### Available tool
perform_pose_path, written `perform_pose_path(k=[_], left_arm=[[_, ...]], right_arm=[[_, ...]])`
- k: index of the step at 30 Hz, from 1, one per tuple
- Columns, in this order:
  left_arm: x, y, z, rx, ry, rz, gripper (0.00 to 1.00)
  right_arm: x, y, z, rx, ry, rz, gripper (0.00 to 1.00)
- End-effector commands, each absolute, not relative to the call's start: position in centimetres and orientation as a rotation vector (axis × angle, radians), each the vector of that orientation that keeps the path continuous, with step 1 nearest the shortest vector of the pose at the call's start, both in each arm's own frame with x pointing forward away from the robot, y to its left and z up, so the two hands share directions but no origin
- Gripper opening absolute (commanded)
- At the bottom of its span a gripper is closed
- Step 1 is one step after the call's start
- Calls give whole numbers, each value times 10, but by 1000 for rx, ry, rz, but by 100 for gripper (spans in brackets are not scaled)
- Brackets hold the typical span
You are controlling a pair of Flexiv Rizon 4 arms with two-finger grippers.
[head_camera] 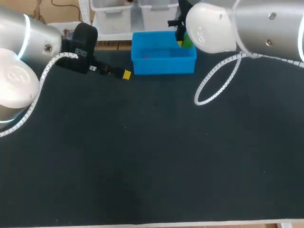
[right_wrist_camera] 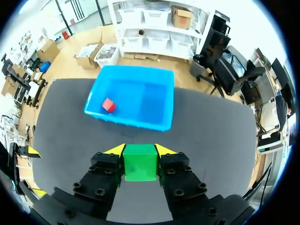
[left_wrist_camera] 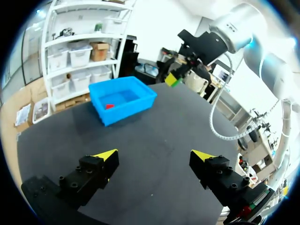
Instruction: Use the left arm to pick the red cube and place it into the blue plastic box first, then use the right arm to grasp the green cube and put it into the same blue plastic box after the first action is fully finished.
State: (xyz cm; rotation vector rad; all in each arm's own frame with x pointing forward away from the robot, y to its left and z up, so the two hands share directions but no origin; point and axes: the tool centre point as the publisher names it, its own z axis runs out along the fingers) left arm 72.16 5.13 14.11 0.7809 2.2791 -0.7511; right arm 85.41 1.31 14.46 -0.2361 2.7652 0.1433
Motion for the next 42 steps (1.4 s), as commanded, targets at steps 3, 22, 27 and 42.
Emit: perform_pose_path(k=[3,22,27,42], left_arm=[[722,53,140,783,2269,-759,100],[722,53,140,783,2269,-759,100],[722,53,140,783,2269,-759,100],[722,53,140,783,2269,-759,100]], right_arm=[[875,11,152,-256,2738,178,0],[918,27,159,-449,2605,453,0],[929,32,154,-485,2598,483,0],[967,37,129,-539,2593,551,0]])
